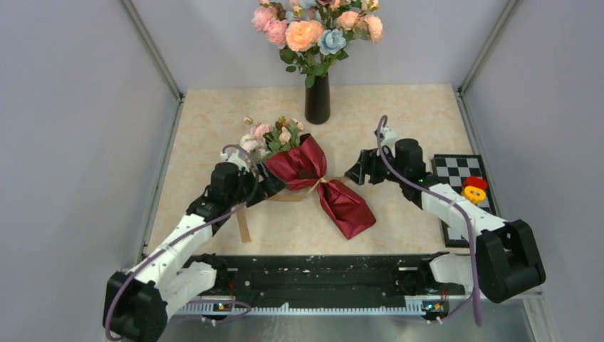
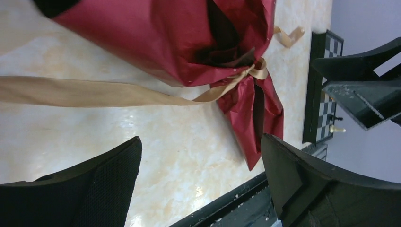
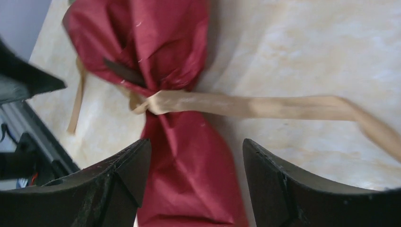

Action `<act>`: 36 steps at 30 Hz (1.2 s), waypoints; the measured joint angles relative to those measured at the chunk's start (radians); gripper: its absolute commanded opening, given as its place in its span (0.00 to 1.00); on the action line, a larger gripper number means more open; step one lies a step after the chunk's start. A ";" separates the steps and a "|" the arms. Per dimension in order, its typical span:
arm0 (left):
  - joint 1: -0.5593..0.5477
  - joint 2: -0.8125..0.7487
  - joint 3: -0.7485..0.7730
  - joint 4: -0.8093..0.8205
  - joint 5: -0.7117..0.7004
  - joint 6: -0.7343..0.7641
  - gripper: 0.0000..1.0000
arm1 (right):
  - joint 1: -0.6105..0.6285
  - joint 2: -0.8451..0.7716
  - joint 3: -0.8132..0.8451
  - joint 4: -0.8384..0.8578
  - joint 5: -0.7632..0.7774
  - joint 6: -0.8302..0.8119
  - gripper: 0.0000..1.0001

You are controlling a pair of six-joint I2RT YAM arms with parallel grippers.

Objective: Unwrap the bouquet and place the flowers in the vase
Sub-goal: Untie the ribbon from the wrapping paper.

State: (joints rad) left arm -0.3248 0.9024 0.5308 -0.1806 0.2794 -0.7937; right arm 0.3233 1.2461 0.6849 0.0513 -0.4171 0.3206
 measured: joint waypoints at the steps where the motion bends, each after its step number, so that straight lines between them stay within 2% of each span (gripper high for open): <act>1: -0.029 0.026 0.005 0.019 -0.004 -0.008 0.99 | 0.029 -0.008 -0.011 0.004 -0.003 -0.001 0.71; 6: -0.134 0.154 0.020 0.113 -0.023 -0.046 0.99 | 0.172 -0.039 -0.079 0.031 0.004 -0.003 0.71; 12: -0.217 0.282 0.057 0.192 -0.049 -0.071 0.99 | 0.287 -0.042 -0.096 0.037 0.061 -0.012 0.63; 19: -0.226 0.388 0.085 0.259 -0.069 -0.103 0.99 | 0.343 0.011 -0.014 0.013 0.190 -0.056 0.57; 28: -0.226 0.401 0.086 0.286 -0.132 -0.124 0.97 | 0.425 0.174 0.124 0.007 0.343 -0.132 0.50; 36: -0.226 0.418 0.087 0.285 -0.175 -0.124 0.89 | 0.470 0.277 0.176 -0.011 0.460 -0.171 0.46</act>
State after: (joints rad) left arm -0.5507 1.3209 0.6174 0.1043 0.1047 -0.9180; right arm 0.7937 1.5227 0.8612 0.0402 0.0425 0.1497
